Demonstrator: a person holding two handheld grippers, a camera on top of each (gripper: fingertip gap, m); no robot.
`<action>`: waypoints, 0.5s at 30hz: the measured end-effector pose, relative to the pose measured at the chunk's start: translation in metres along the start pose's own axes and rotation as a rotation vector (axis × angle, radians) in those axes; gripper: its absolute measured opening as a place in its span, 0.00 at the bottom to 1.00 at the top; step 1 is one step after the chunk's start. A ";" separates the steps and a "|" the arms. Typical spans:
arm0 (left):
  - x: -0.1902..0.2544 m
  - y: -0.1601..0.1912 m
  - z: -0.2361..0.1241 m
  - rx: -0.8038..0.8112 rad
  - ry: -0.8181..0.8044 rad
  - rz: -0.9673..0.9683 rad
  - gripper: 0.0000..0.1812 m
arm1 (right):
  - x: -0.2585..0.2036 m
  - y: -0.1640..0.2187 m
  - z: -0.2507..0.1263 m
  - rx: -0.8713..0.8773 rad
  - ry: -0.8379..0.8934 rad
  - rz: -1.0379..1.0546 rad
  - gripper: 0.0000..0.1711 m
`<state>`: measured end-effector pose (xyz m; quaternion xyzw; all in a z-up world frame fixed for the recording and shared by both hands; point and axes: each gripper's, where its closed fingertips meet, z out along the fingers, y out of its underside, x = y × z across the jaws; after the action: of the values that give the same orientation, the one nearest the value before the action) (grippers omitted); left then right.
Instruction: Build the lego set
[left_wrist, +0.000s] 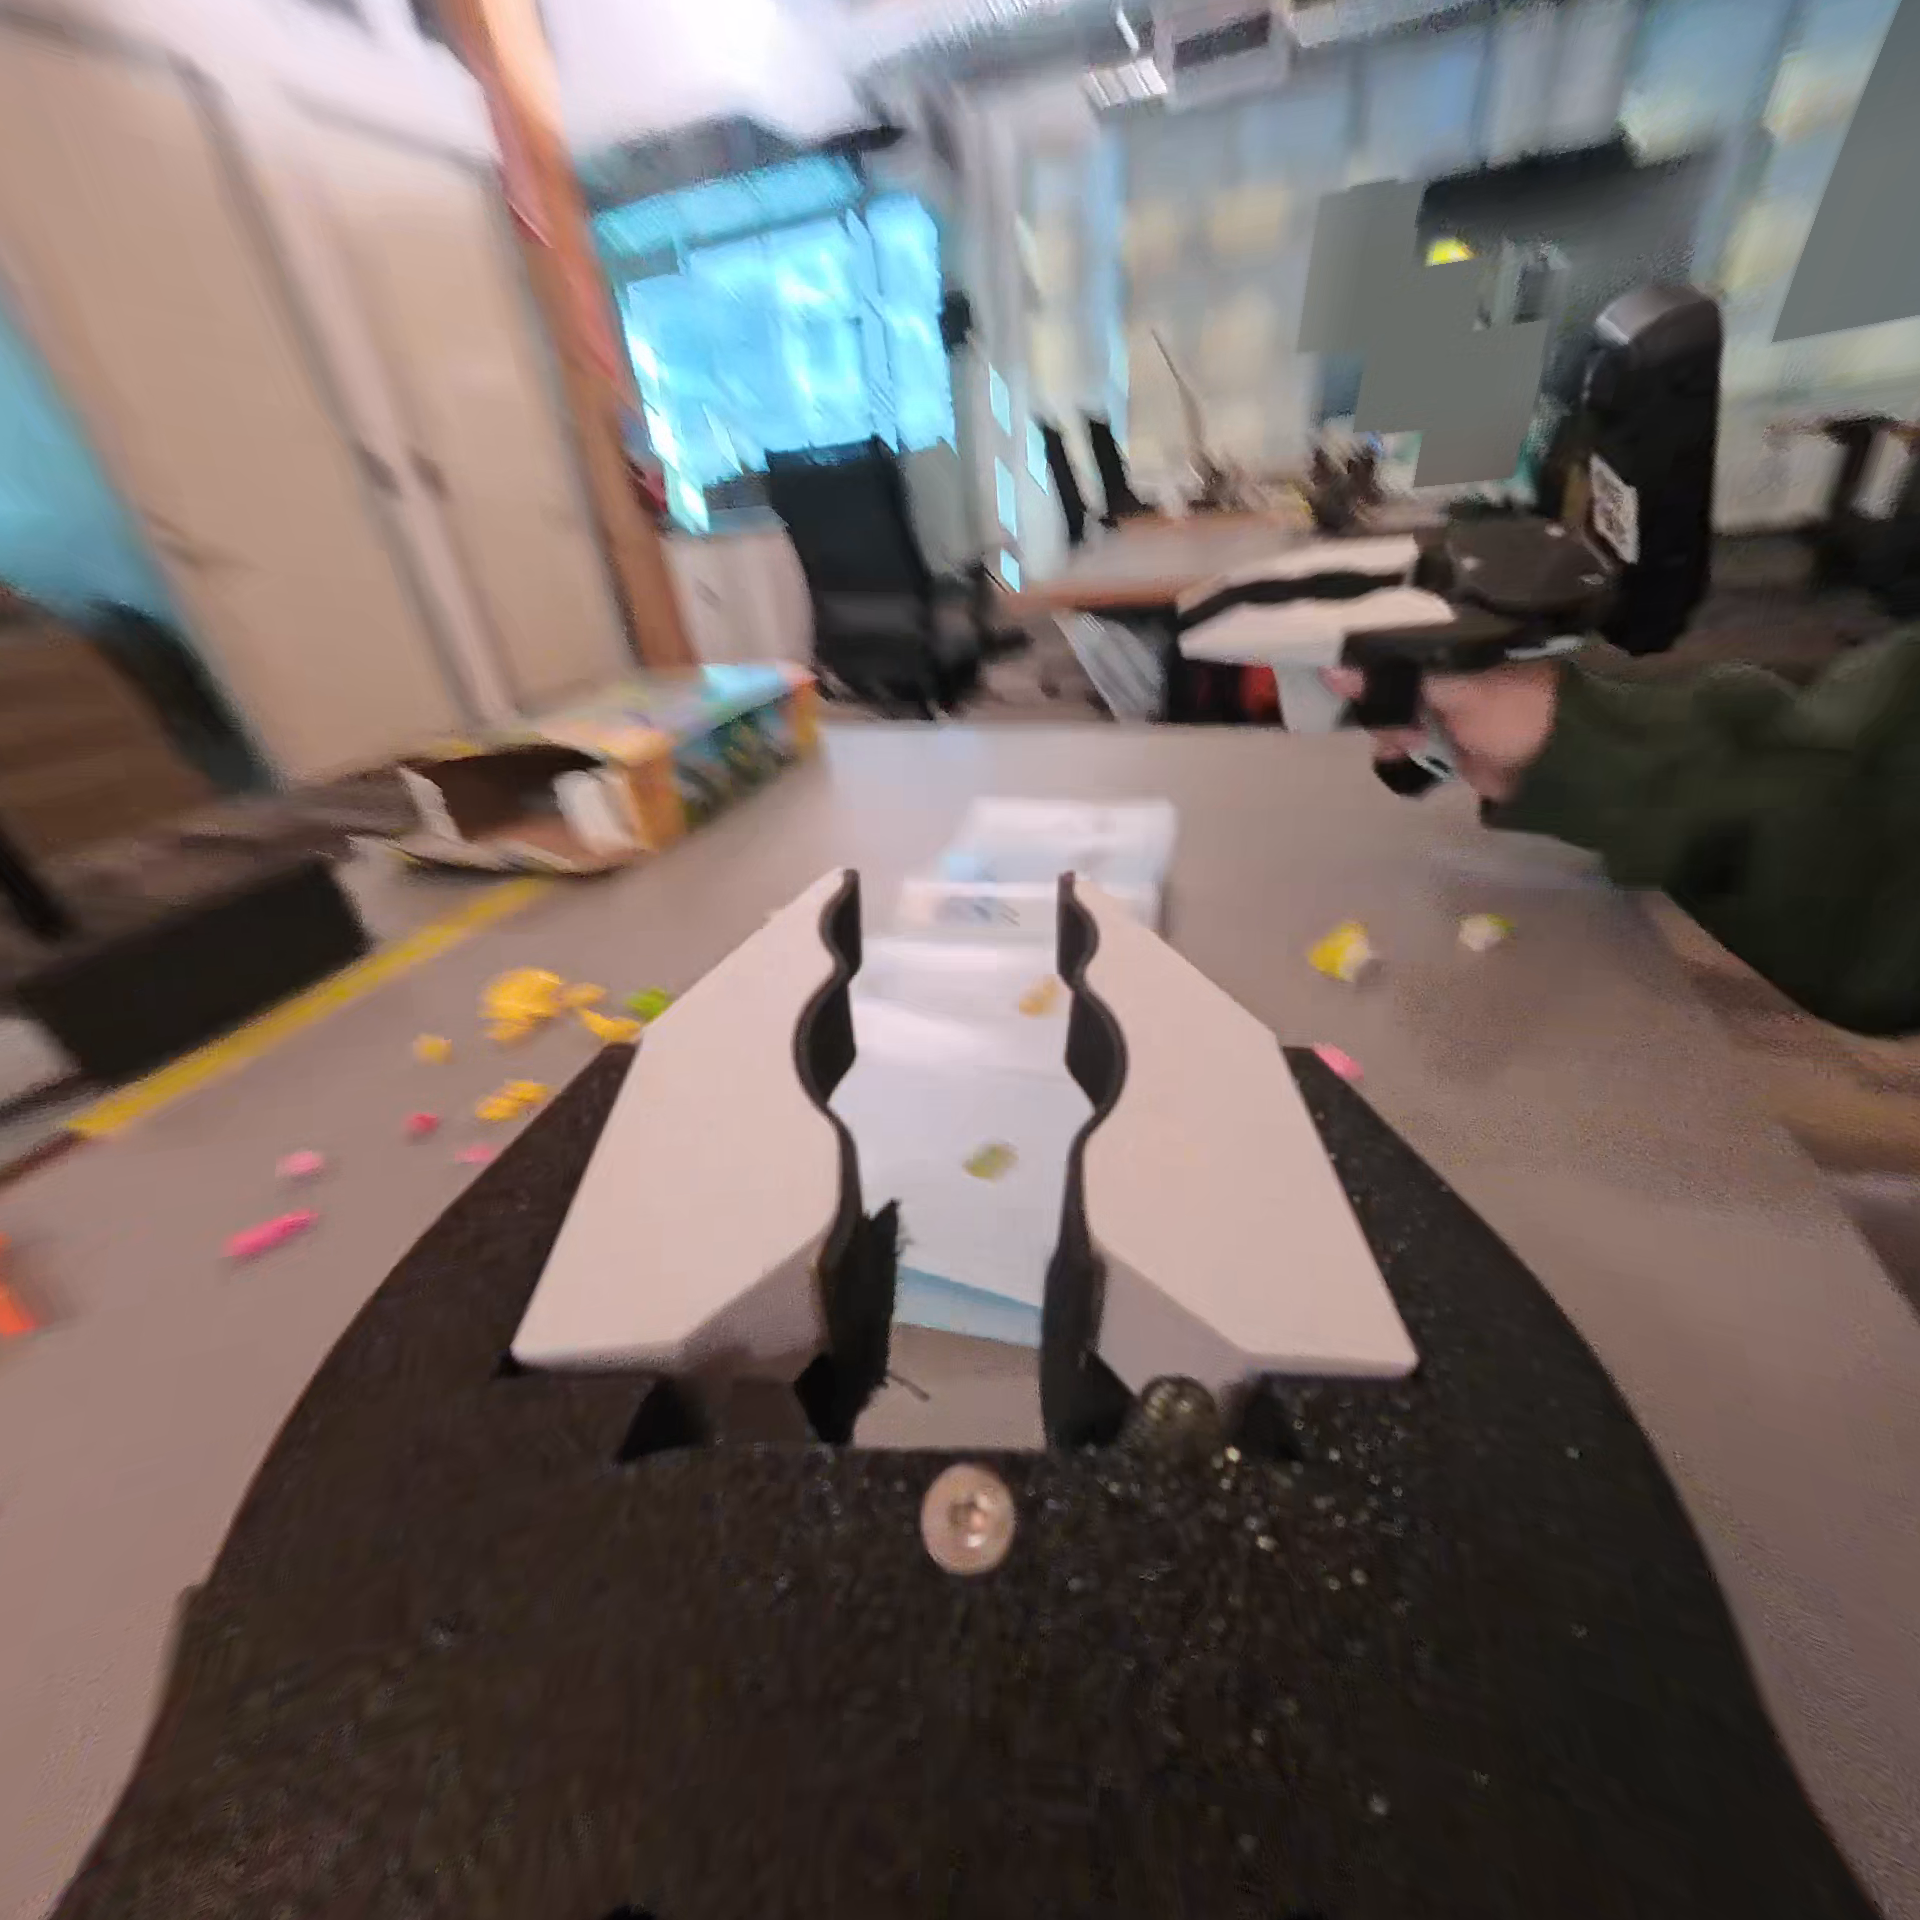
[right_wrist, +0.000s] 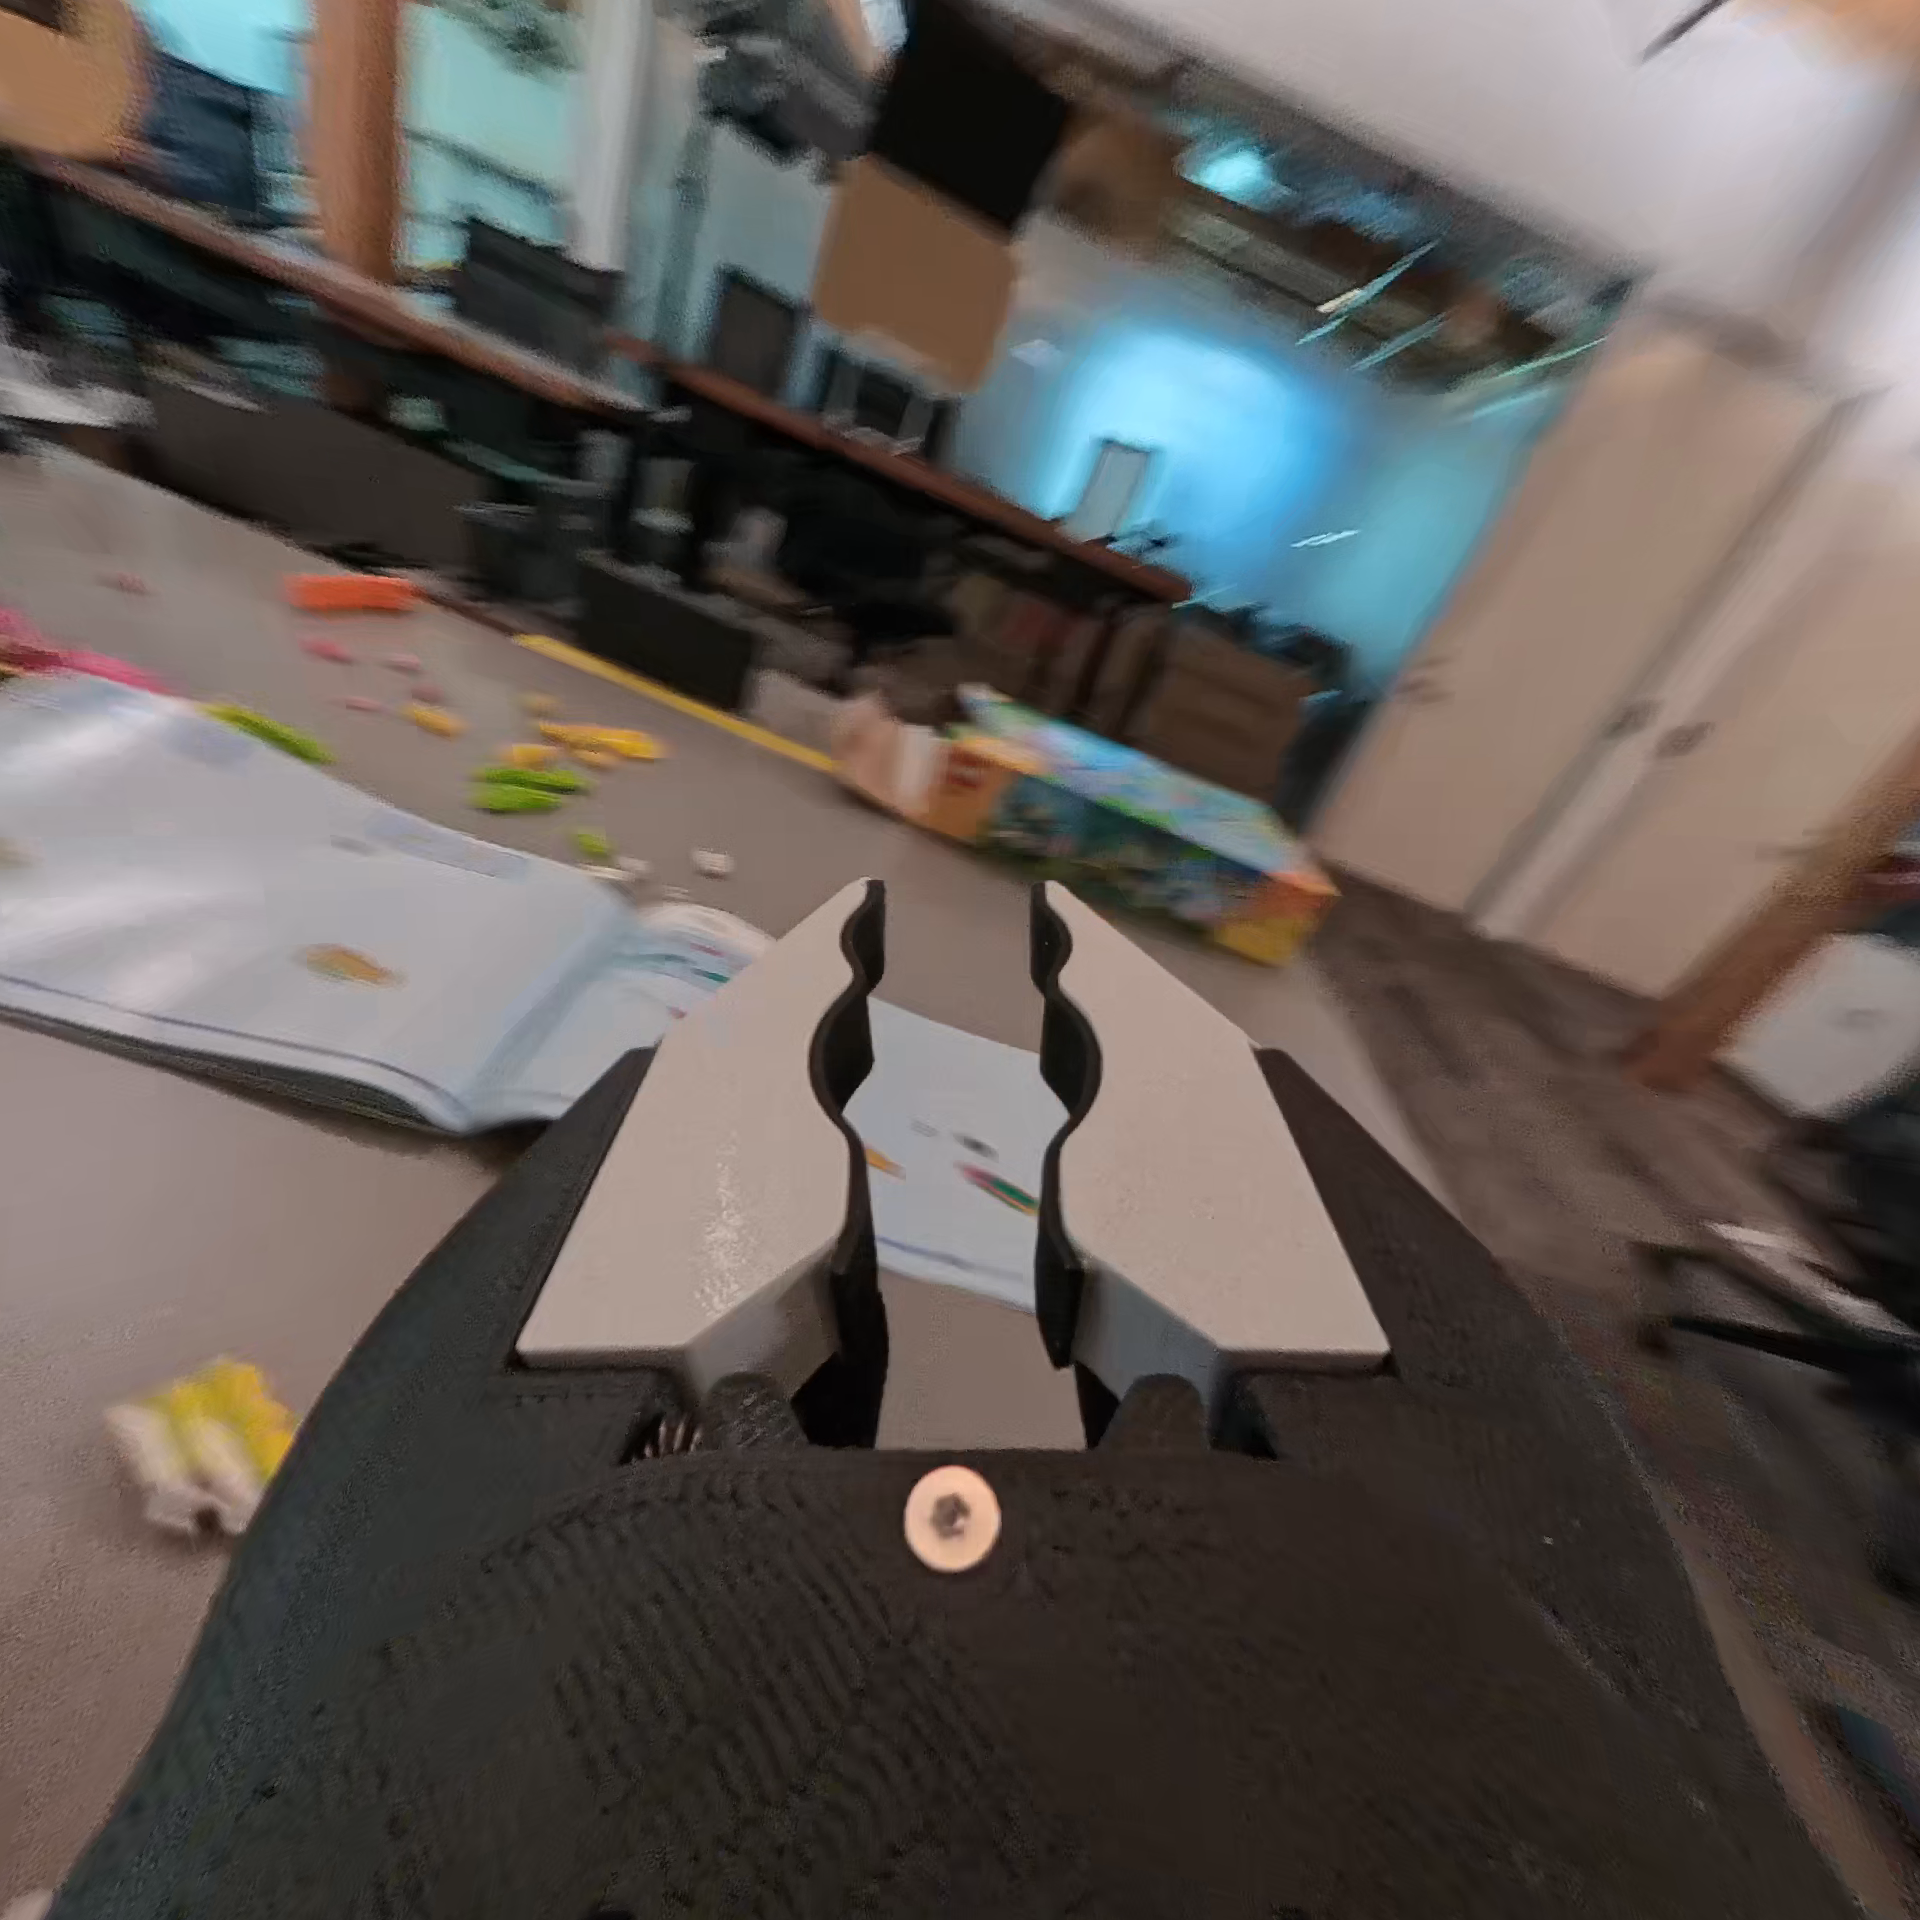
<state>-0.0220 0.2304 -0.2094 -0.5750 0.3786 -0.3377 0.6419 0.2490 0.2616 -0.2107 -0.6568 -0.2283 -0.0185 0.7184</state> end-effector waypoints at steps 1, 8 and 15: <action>-0.010 -0.008 -0.006 0.055 -0.059 0.019 0.19 | -0.020 -0.011 0.018 -0.041 -0.100 0.035 0.14; -0.009 -0.016 -0.012 0.120 -0.193 0.282 0.11 | -0.149 -0.017 0.168 -0.491 -0.706 0.155 0.11; -0.010 -0.014 -0.011 0.116 -0.192 0.264 0.10 | -0.192 0.038 0.241 -0.936 -0.739 0.344 0.14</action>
<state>-0.0367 0.2322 -0.1950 -0.5118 0.3677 -0.2155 0.7459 0.0165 0.4438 -0.3063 -0.8927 -0.3204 0.2278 0.2205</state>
